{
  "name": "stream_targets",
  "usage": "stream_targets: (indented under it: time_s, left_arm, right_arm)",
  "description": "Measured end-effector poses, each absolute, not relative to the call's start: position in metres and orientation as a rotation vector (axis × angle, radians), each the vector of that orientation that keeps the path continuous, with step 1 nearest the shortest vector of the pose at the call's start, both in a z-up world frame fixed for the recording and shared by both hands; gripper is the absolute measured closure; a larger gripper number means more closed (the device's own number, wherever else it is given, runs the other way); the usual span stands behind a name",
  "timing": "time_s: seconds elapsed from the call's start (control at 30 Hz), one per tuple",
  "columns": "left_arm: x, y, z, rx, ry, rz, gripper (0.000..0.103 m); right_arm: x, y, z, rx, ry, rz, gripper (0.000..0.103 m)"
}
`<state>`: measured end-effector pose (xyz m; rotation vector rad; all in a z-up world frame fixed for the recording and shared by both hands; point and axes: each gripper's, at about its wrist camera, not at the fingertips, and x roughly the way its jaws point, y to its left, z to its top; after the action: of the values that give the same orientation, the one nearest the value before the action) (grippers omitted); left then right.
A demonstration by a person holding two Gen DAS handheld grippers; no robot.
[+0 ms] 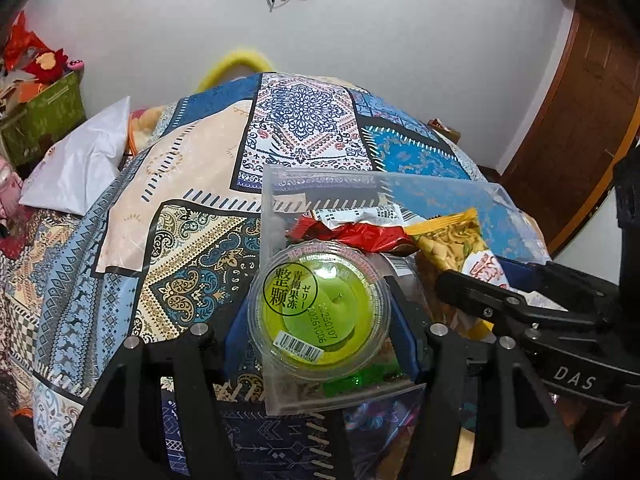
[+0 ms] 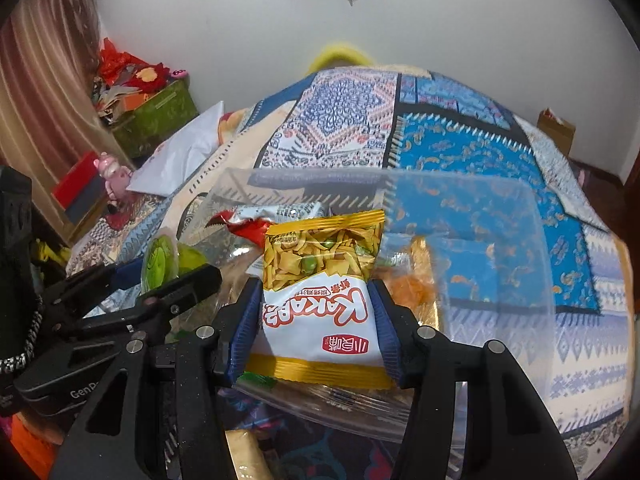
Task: Organize snacks
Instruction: 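Carry the jelly cup and chip bag into the clear box and open both tools, then grasp the green pea bag with the left tool while the right tool grasps the red snack bag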
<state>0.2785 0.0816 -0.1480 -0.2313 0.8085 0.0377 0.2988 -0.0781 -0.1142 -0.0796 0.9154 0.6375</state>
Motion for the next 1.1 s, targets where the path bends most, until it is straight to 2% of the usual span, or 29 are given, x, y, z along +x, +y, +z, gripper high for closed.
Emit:
stream_targets:
  time_s: [0.1, 0.3, 0.73, 1.1]
  left_arm:
    - [0.277, 0.080, -0.145, -0.223, 0.815, 0.042, 0.040]
    - [0.268, 0.081, -0.132, -0.238, 0.800, 0.034, 0.032]
    - [0.212, 0.055, -0.089, -0.167, 0.752, 0.014, 0.029]
    - [0.153, 0.036, -0.100, -0.142, 0.801, -0.005, 0.026]
  right_arm:
    - [0.296, -0.077, -0.112, -0.105, 0.919, 0.630, 0.051]
    - [0.292, -0.087, -0.102, -0.086, 0.904, 0.616, 0.035]
    - [0.246, -0.129, -0.068, -0.079, 0.831, 0.589, 0.034]
    - [0.193, -0.151, -0.072, -0.066, 0.840, 0.591, 0.030]
